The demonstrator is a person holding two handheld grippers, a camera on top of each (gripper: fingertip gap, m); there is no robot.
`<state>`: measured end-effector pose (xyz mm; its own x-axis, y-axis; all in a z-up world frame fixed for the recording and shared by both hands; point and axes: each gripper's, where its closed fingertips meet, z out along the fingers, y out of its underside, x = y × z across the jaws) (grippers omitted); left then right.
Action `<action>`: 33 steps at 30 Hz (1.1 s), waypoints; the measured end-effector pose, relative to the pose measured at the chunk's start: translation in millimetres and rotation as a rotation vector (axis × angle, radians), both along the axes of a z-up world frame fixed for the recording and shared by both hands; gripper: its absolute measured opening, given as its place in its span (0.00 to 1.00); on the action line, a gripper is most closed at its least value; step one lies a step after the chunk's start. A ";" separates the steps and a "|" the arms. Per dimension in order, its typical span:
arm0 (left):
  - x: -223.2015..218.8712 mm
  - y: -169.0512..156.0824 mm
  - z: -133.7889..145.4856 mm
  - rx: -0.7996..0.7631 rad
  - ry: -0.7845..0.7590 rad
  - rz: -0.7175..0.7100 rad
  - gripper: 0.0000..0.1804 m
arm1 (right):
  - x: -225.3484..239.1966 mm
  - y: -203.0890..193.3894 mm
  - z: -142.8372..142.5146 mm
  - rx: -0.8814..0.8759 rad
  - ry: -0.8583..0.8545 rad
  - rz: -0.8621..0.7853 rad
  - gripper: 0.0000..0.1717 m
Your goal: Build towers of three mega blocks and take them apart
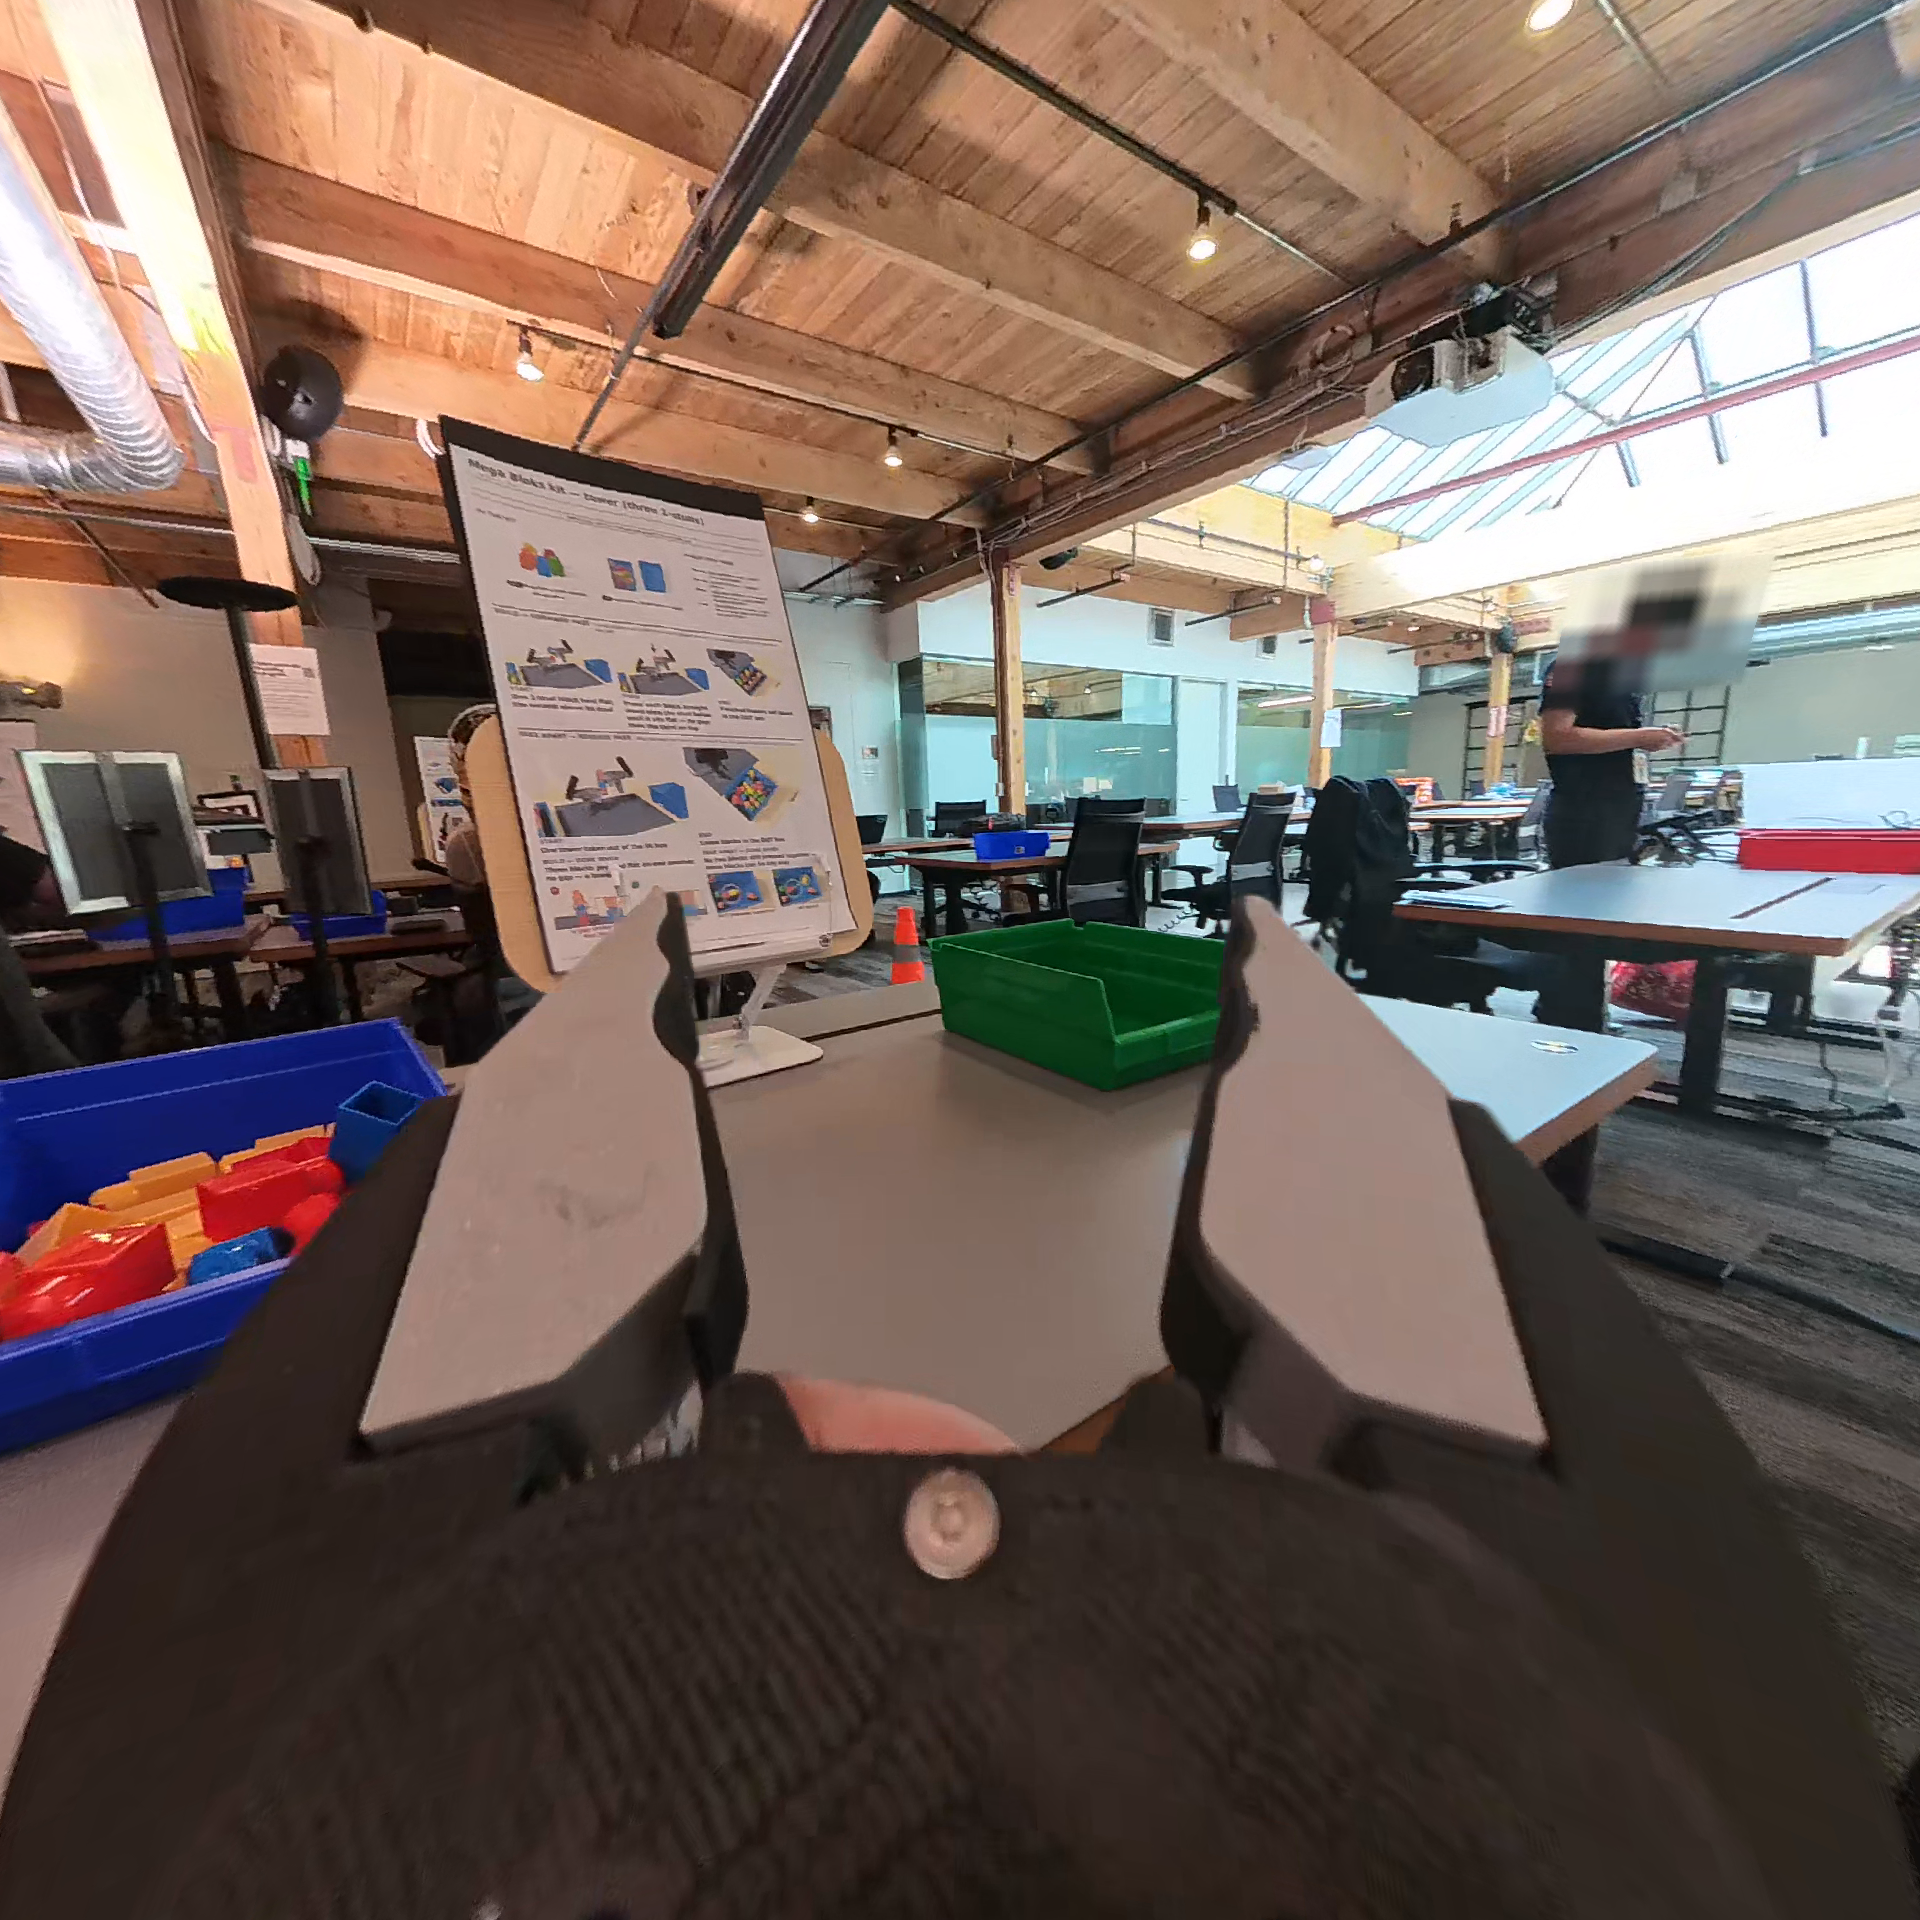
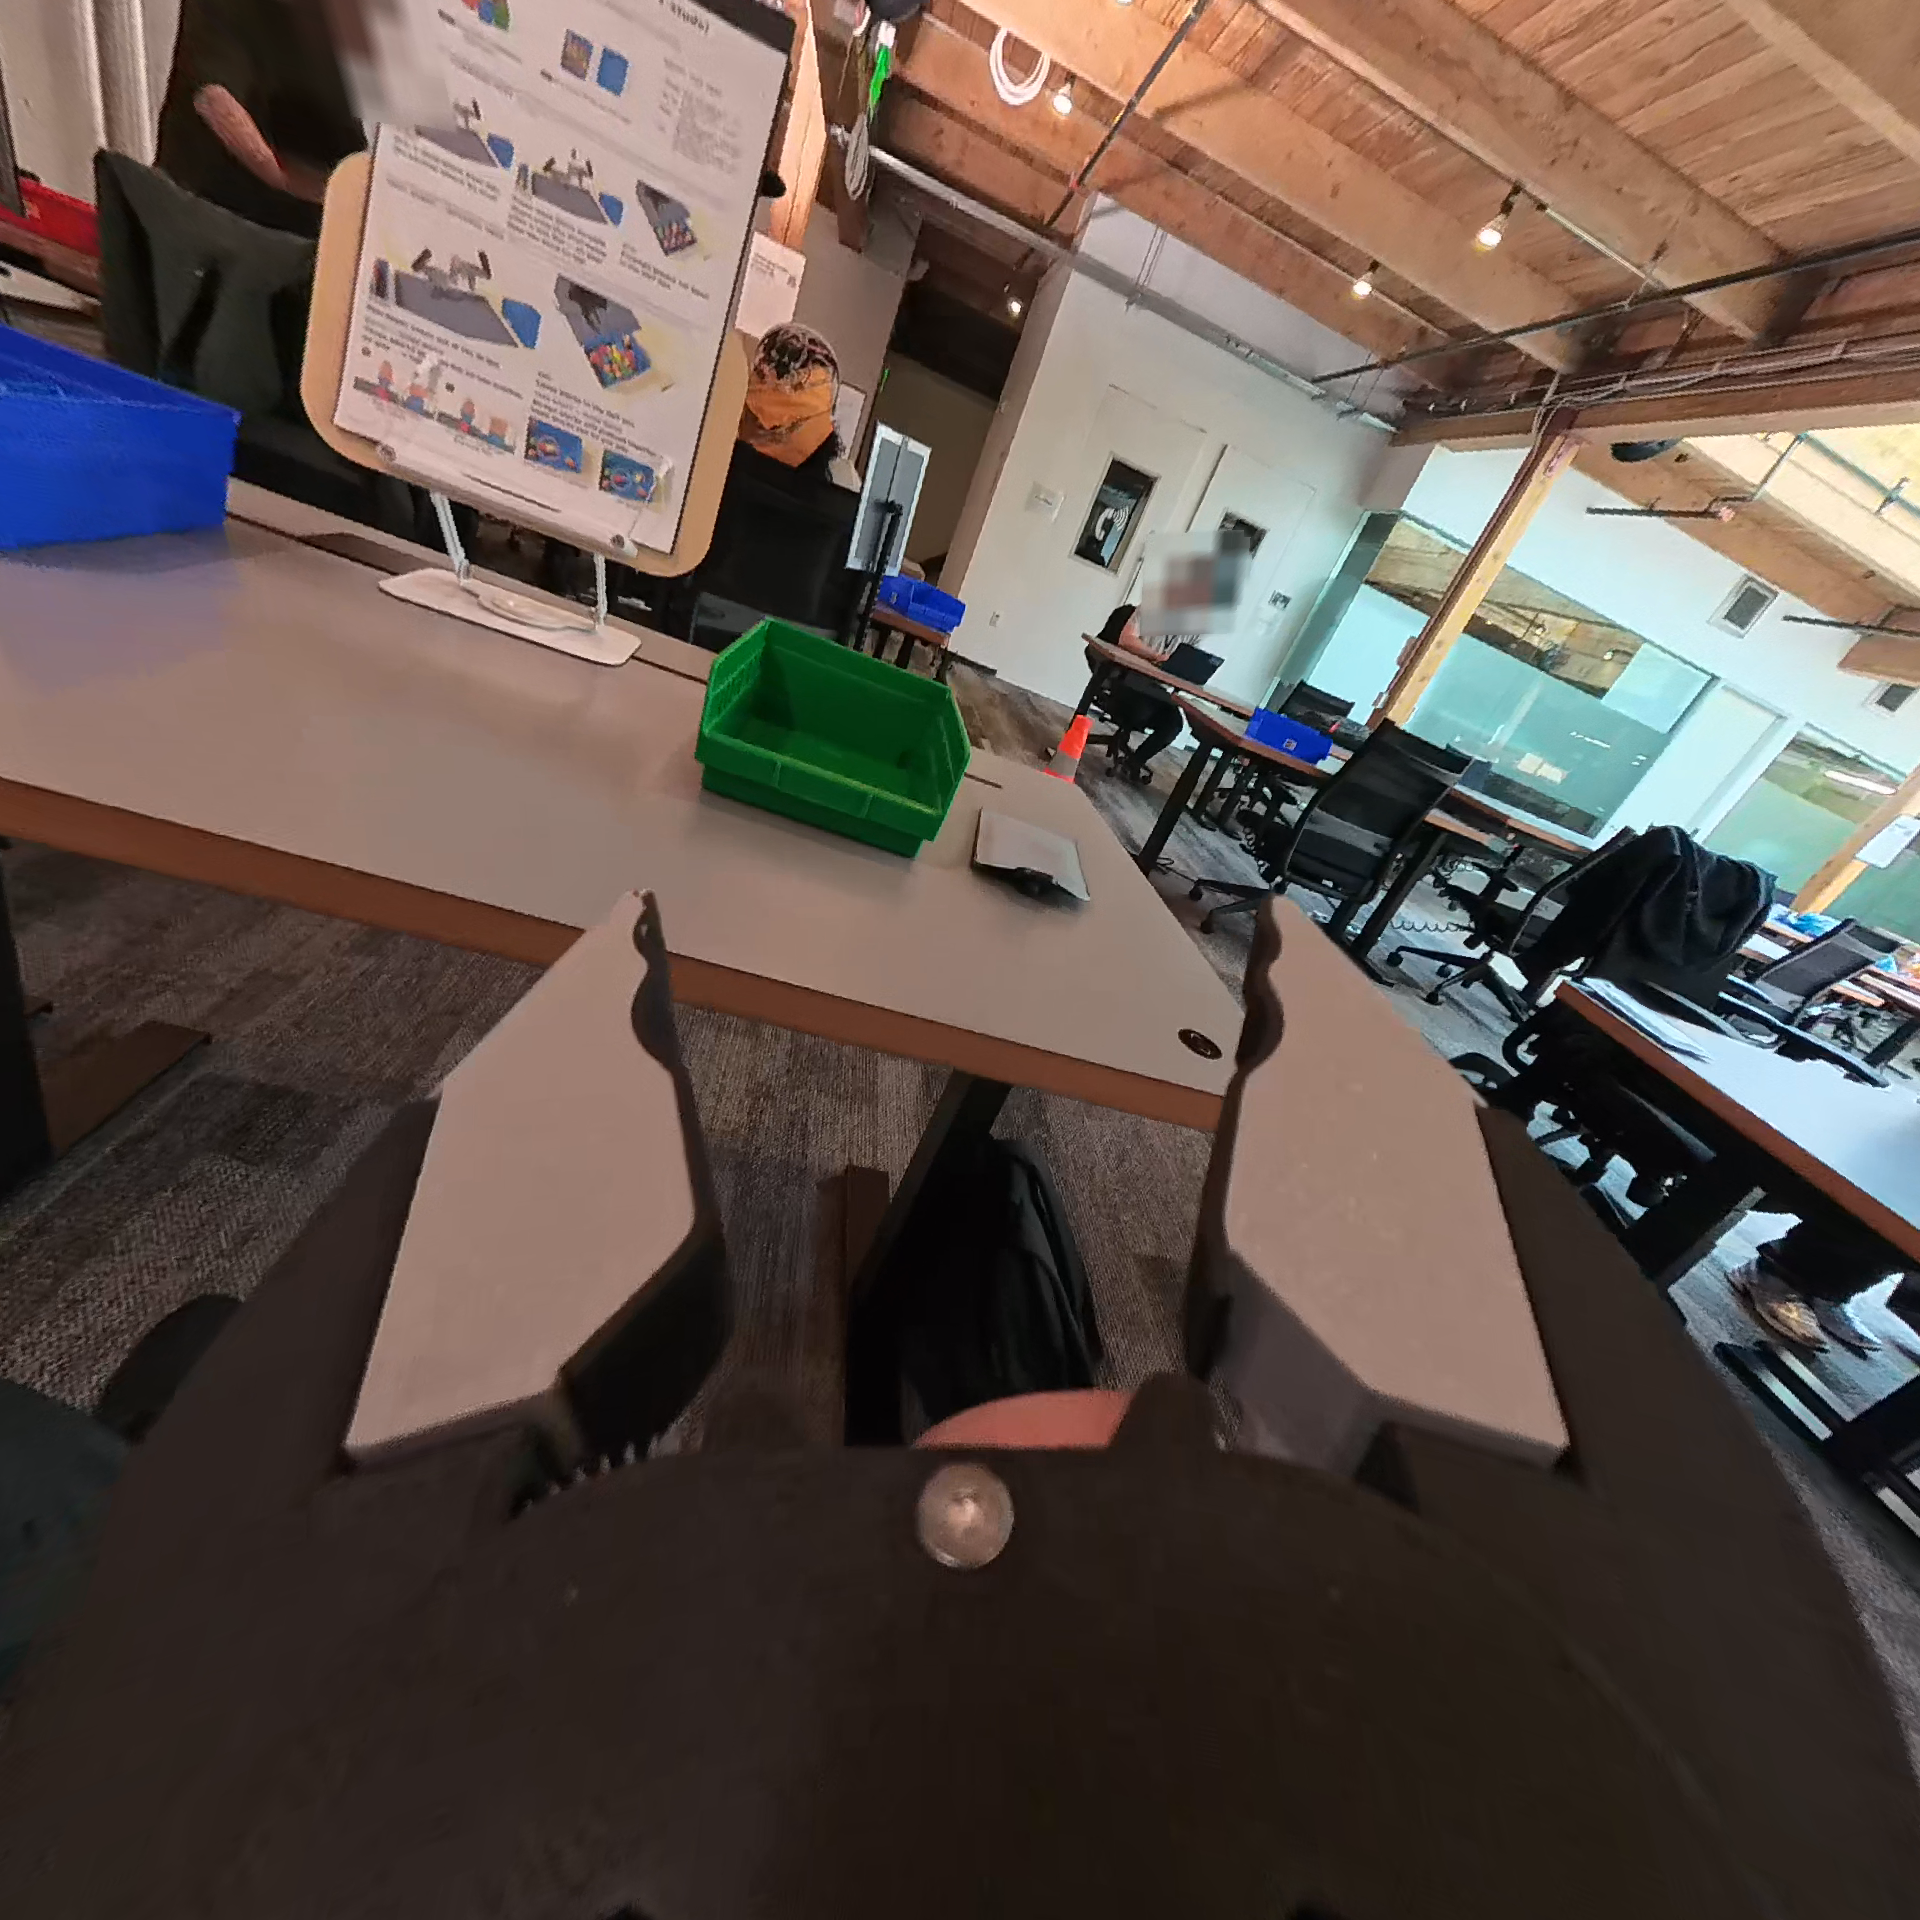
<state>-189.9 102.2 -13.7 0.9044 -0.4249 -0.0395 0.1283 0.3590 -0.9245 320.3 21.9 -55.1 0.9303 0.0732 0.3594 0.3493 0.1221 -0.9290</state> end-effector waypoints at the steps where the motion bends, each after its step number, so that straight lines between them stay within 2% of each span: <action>1: -0.1 -0.6 0.1 0.002 0.002 0.001 0.55 | -0.6 -1.2 1.4 0.004 0.002 0.003 0.63; 8: 1.2 -1.0 -1.7 -0.019 0.000 -0.005 0.55 | 6.0 2.2 -16.8 -0.042 -0.006 0.005 0.63; 12: 6.8 10.5 -15.8 -0.078 0.045 0.022 0.55 | 3.2 22.0 -39.6 -0.111 0.031 0.052 0.63; 18: 18.3 48.4 -65.2 -0.235 0.163 0.118 0.55 | -40.6 87.7 -85.5 -0.221 0.013 0.197 0.63; 22: 30.4 78.3 -85.3 -0.292 0.150 0.074 0.54 | -90.8 152.7 -101.0 -0.268 0.052 0.362 0.62; 25: 29.3 127.6 -92.8 -0.354 0.163 0.103 0.52 | -152.8 215.4 -86.7 -0.264 0.078 0.537 0.61; 29: 32.0 233.0 -108.3 -0.480 0.187 0.191 0.51 | -270.3 305.8 -77.5 -0.338 0.077 0.804 0.60; 31: 38.2 290.9 -114.5 -0.506 0.164 0.233 0.46 | -317.0 362.6 -82.8 -0.326 0.044 0.837 0.46; 32: 40.1 318.4 -118.7 -0.521 0.146 0.257 0.41 | -330.3 395.8 -90.1 -0.326 0.039 0.796 0.41; 33: 42.4 343.6 -123.7 -0.542 0.132 0.272 0.38 | -339.0 426.9 -99.2 -0.355 0.072 0.740 0.43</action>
<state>-147.5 445.8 -137.4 0.9854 -0.1705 -0.0017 -0.0298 -0.1623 -0.9863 -18.7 448.8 -154.3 0.6165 0.7747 0.1405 0.2315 -0.0077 -0.9728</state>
